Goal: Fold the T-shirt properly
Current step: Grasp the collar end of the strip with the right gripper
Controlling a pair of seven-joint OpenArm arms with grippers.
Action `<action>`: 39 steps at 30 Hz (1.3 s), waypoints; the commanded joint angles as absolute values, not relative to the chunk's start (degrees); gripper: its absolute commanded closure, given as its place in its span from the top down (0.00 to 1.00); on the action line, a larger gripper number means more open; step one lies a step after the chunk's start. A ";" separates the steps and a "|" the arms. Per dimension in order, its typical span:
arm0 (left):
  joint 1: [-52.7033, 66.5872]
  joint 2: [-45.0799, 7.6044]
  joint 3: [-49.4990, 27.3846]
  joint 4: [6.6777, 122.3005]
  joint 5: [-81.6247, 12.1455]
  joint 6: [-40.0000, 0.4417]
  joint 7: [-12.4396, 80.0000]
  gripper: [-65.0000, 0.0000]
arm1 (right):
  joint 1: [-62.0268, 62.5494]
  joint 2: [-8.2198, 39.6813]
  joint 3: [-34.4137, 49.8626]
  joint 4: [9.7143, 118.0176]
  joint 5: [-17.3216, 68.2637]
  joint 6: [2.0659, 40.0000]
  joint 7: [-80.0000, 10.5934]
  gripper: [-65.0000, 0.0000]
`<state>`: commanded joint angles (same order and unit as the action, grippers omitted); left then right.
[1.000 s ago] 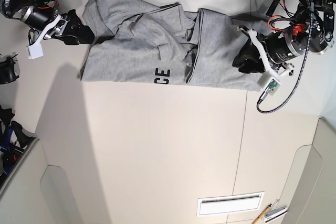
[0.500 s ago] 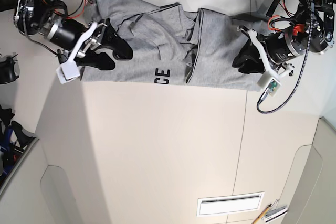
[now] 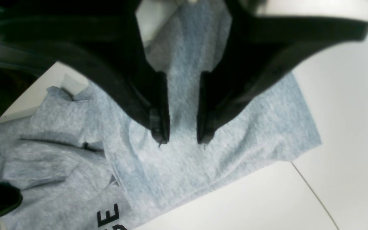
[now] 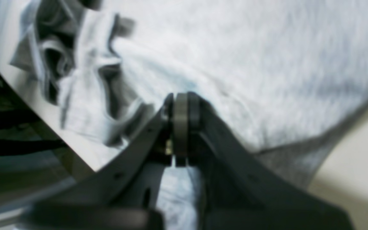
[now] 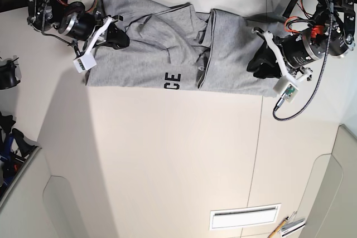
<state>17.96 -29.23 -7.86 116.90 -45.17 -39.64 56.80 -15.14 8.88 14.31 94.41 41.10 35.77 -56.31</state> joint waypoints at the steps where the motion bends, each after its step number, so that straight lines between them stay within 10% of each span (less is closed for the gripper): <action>1: 17.96 -29.23 -7.86 116.88 -45.17 -39.64 56.80 0.24 | -15.11 8.88 14.41 93.60 41.17 35.75 -56.31 0.00; 13: 17.96 -29.23 -7.86 116.88 -45.15 -39.64 56.80 0.24 | -15.11 8.82 23.66 102.65 58.39 35.81 -62.85 0.12; 20: 17.96 -29.21 -7.86 116.88 -45.21 -39.64 56.77 0.25 | -15.40 10.24 34.65 104.73 56.80 35.11 -62.54 0.65; 39: 17.96 -29.21 -7.86 116.88 -45.19 -39.62 56.77 0.25 | -16.03 12.67 26.30 83.11 67.29 36.88 -66.67 0.65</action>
<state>17.96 -29.21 -7.86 116.88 -45.19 -39.62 56.77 -16.03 12.67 26.30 83.11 67.29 36.88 -66.67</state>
